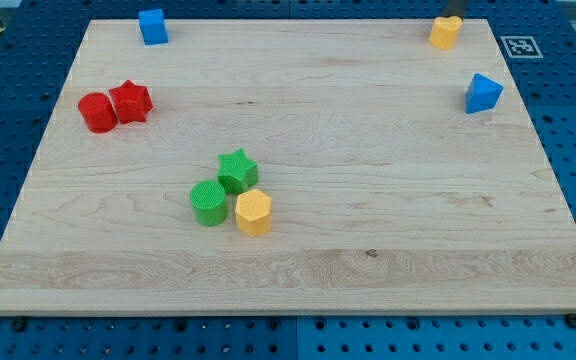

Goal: Slide the yellow heart towards the center of the board

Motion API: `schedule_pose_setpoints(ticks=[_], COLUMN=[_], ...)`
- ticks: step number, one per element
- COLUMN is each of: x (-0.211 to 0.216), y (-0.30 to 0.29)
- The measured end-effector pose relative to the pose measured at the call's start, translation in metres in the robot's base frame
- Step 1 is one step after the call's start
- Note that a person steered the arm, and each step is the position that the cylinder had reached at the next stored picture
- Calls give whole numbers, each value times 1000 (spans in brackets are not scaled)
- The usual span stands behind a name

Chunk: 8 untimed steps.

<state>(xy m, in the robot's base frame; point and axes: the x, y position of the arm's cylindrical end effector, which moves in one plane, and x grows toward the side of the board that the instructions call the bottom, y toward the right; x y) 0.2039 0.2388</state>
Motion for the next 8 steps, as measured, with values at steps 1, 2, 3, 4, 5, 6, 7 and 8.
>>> schedule_pose_setpoints(ticks=[1,2,3,4,5,6,7,8], x=[10,21,24,28,36,58,60,48], y=[-17,-21,-1,16,14,11,4,4])
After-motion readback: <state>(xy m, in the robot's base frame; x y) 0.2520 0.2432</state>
